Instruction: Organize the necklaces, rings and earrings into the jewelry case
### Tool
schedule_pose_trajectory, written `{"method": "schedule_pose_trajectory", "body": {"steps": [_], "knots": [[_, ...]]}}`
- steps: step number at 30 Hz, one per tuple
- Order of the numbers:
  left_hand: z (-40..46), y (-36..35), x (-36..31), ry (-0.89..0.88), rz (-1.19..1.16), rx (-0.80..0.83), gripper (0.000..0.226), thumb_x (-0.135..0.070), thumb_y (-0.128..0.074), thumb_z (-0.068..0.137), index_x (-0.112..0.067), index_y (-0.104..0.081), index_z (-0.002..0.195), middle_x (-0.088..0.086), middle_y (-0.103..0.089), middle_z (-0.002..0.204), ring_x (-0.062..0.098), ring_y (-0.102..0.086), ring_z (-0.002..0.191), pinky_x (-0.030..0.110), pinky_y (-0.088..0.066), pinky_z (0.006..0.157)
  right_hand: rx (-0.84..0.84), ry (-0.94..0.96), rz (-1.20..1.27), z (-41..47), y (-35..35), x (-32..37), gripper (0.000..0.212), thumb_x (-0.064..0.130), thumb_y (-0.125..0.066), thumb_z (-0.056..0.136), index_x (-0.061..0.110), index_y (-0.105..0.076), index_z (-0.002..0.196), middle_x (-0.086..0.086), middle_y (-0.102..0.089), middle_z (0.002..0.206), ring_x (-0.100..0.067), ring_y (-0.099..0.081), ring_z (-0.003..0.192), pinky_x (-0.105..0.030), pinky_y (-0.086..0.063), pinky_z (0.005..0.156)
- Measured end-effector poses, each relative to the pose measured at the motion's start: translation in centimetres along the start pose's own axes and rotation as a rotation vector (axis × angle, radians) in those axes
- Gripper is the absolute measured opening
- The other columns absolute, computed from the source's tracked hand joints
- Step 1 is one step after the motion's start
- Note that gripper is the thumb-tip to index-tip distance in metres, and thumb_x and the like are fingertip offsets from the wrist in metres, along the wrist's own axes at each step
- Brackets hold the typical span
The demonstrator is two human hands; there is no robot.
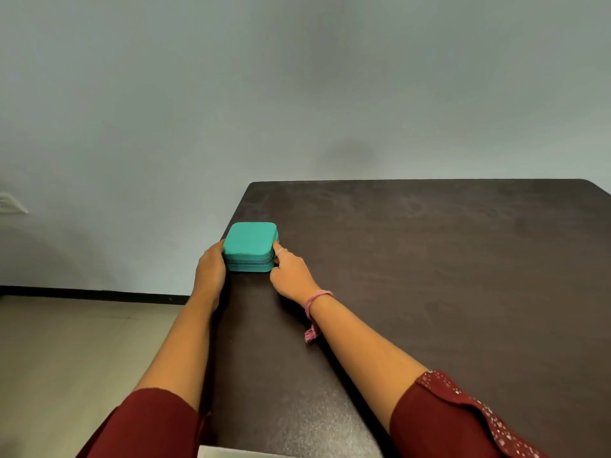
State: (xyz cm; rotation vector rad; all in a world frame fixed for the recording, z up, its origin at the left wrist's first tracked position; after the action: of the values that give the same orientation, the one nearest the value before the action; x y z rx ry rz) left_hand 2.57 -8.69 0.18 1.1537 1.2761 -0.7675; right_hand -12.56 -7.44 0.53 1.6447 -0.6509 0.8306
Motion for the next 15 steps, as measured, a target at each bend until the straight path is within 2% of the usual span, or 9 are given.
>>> {"method": "schedule_pose_trajectory", "body": {"steps": [3,7,10,12,14,15], "knots": [[0.9,0.1,0.1,-0.005,0.041,-0.014,0.035,-0.03,-0.03,0.101,-0.022,-0.059,0.117,0.0,-0.061,0.117,0.013,-0.056,0.102,0.028,-0.045,0.084,0.016,0.0,-0.016,0.7,0.0,0.4,0.07,-0.001,-0.039,0.09,0.015,-0.011,0.153,-0.016,-0.045,0.142,-0.033,-0.047,0.124,-0.04,-0.04,0.105],[1.9,0.1,0.4,-0.02,0.1,-0.05,0.038,-0.026,-0.029,0.101,-0.012,-0.058,0.122,0.005,-0.059,0.12,0.019,-0.054,0.106,0.029,-0.04,0.081,0.031,-0.004,-0.025,1.1,0.0,0.6,0.071,-0.001,-0.04,0.09,0.014,-0.01,0.153,-0.016,-0.044,0.143,-0.033,-0.048,0.123,-0.039,-0.041,0.103],[2.2,-0.1,1.0,-0.013,0.127,-0.062,0.04,-0.027,-0.026,0.102,-0.008,-0.053,0.124,0.01,-0.057,0.122,0.022,-0.053,0.109,0.031,-0.04,0.083,0.052,-0.001,-0.019,0.9,-0.1,0.2,0.072,-0.002,-0.04,0.09,0.014,-0.009,0.153,-0.015,-0.04,0.147,-0.031,-0.044,0.13,-0.036,-0.036,0.107],[1.8,-0.2,1.2,0.011,0.147,-0.093,0.043,-0.029,-0.023,0.103,-0.005,-0.047,0.13,0.013,-0.054,0.129,0.026,-0.05,0.117,0.035,-0.042,0.093,0.065,0.001,0.0,0.5,0.0,0.0,0.073,-0.002,-0.039,0.089,0.015,-0.009,0.153,-0.014,-0.039,0.148,-0.03,-0.042,0.132,-0.035,-0.035,0.107],[0.7,-0.2,0.9,0.015,0.172,-0.166,0.048,-0.029,-0.022,0.103,-0.006,-0.035,0.143,0.016,-0.042,0.144,0.03,-0.04,0.131,0.042,-0.034,0.109,0.064,0.007,0.016,-0.2,0.5,-0.2,0.072,-0.002,-0.039,0.089,0.015,-0.009,0.153,-0.014,-0.037,0.149,-0.03,-0.04,0.133,-0.036,-0.034,0.109],[-0.3,-0.4,0.4,0.006,0.175,-0.203,0.049,-0.027,-0.023,0.104,-0.007,-0.028,0.148,0.015,-0.035,0.15,0.03,-0.034,0.136,0.04,-0.029,0.112,0.058,0.004,0.01,-0.8,0.8,-0.4,0.071,0.0,-0.04,0.09,0.014,-0.01,0.152,-0.013,-0.034,0.151,-0.029,-0.037,0.136,-0.038,-0.032,0.112]]}}
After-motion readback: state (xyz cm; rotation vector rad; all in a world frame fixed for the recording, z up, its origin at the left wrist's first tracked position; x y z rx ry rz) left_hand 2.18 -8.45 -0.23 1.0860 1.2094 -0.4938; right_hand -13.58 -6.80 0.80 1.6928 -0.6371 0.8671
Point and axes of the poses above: each hand's wrist, its own z-axis towards the middle knuckle, its own y-axis out of the back of the hand, x = y × z, the point moved 5 cm from there along z, towards the middle knuckle
